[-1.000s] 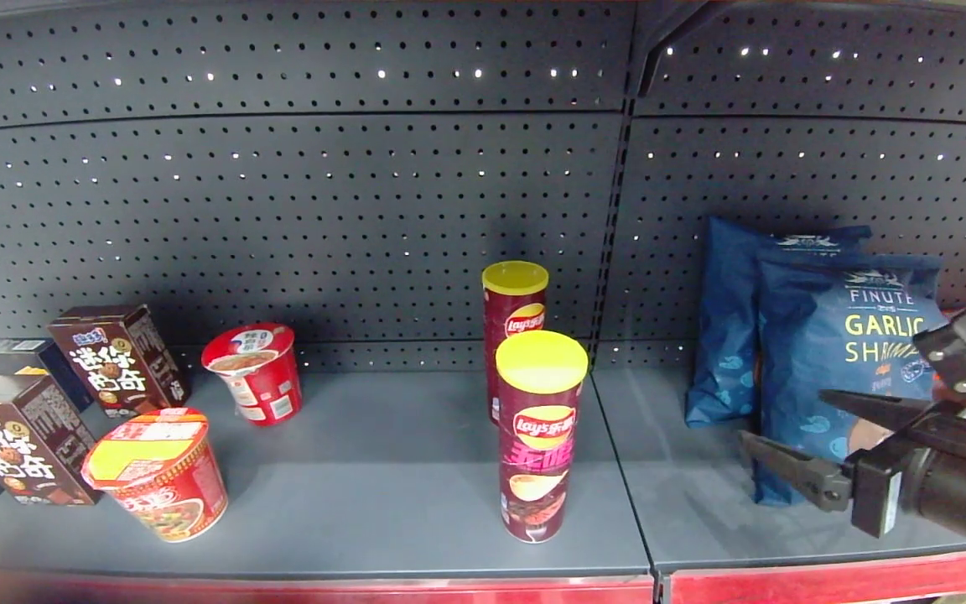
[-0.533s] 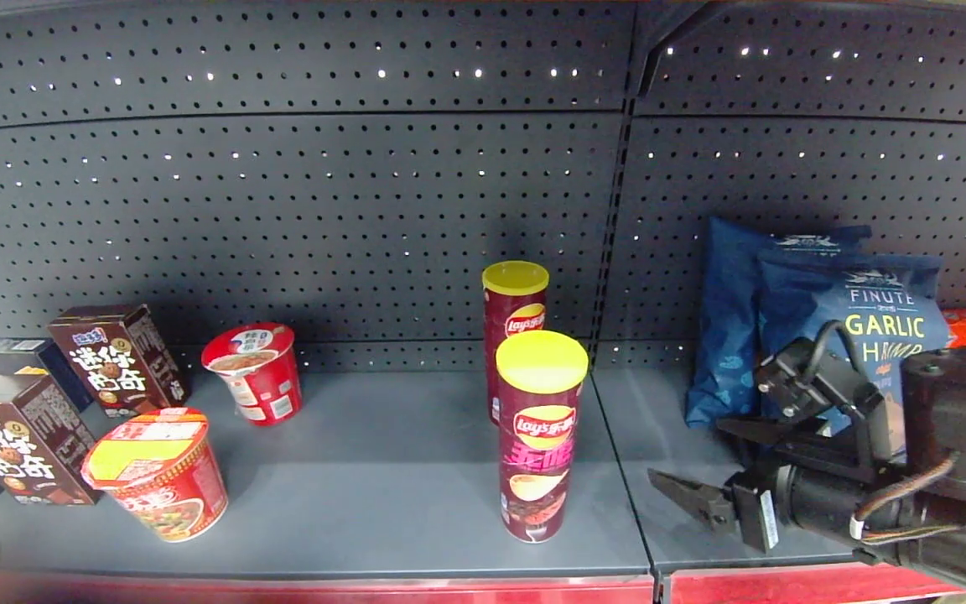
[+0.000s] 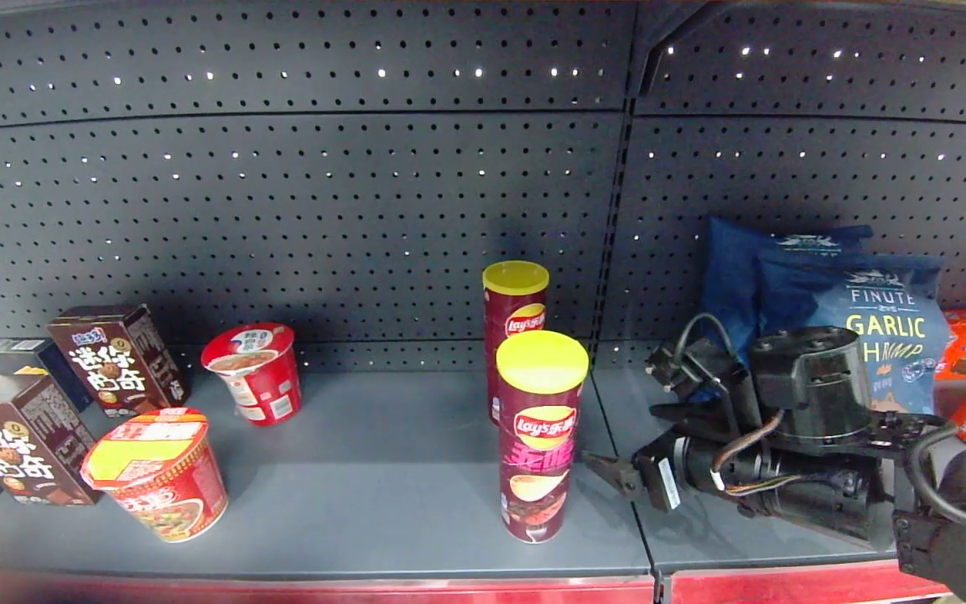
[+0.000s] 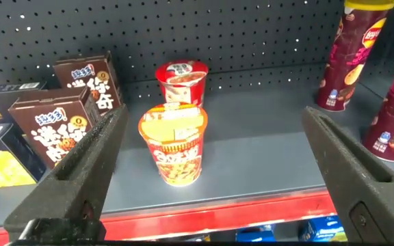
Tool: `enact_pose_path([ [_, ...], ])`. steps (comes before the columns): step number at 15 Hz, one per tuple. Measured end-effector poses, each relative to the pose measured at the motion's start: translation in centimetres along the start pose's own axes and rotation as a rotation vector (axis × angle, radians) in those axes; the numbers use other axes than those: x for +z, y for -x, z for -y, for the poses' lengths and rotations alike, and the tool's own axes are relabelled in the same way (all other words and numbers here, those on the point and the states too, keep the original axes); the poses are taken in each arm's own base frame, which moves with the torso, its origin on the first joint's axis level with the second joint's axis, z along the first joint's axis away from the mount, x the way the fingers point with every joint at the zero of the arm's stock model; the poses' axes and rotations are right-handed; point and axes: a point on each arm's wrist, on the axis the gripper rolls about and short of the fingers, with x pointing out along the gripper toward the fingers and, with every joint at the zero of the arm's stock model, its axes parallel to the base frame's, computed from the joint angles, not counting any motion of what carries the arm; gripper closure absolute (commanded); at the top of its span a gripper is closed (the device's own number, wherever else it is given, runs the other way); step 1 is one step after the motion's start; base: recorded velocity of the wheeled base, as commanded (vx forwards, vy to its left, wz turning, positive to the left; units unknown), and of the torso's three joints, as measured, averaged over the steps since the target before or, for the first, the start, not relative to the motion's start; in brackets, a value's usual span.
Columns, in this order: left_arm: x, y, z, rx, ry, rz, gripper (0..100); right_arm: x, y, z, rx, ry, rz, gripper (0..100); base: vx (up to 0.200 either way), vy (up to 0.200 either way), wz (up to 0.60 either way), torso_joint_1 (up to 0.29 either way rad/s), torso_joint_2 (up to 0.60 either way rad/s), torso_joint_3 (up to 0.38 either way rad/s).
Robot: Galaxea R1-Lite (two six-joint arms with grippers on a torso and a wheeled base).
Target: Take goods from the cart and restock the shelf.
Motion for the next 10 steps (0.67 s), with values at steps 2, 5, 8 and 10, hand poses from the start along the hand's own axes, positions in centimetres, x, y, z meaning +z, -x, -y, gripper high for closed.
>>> enact_pose_path([
  [2,0.0,-0.1,0.0,-0.001,0.0,-0.002,0,-0.3,-0.4,-0.9,0.025,0.014,-0.015,0,0.0,0.0,0.0,0.0,0.0,0.0],
  [5,-0.1,-0.1,0.0,-0.001,-0.001,-0.01,0,-0.5,-1.1,-1.6,0.042,0.026,-0.028,0,0.0,0.0,0.0,0.0,0.0,0.0],
  [8,-0.1,-0.2,0.0,-0.001,-0.002,-0.013,0,-0.5,-1.5,-1.7,0.045,0.028,-0.032,0,0.0,0.0,0.0,0.0,0.0,0.0],
  [10,0.0,-0.2,0.0,-0.002,-0.002,-0.013,0,-0.6,-1.5,-1.8,0.045,0.028,-0.035,0,0.0,0.0,0.0,0.0,0.0,0.0],
])
